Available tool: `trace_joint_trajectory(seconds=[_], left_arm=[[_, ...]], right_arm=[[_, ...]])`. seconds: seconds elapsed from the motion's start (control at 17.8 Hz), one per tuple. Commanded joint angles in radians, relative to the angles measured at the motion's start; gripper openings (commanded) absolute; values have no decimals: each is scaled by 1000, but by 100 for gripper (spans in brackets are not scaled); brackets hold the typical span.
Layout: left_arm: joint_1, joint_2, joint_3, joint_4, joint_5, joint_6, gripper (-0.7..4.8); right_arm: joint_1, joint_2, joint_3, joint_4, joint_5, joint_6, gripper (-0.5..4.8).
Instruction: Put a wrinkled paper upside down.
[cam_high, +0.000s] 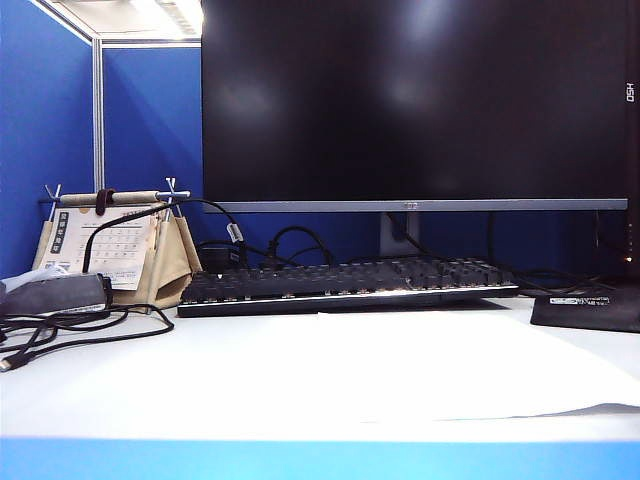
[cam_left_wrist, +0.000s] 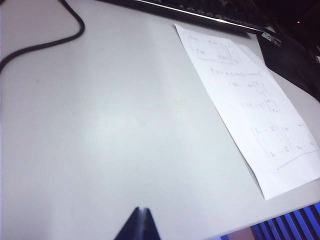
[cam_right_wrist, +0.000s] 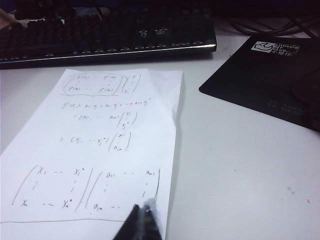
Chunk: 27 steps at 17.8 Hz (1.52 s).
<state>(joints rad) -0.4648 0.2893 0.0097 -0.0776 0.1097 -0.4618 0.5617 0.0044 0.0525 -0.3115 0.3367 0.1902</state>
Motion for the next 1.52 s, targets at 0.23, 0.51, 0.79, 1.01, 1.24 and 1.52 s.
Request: trace_joint_trajectory(seconds=[0.23,0.51,0.79,1.01,1.24,1.52], left_arm=[[0,0,4,37,12,1,0],[0,2,122,85,180,15,125],[0,122,378,-142,199,69,297],[0,425,518,-198,383,68,386],[0,659,561,-124,484,4,436],[0,800,566,164,610,-130,434]], right_arm=[[2,-2,-5,1,-3,0,-6],[2,-2,-5,1,-3,0,-6],[2,-2,-5,2,-97,1,-5],[2,-2,-5,75,-158,85,23],[1,-2,0,153,-159,152,23],[-14,15,102,92,-175,189,185]])
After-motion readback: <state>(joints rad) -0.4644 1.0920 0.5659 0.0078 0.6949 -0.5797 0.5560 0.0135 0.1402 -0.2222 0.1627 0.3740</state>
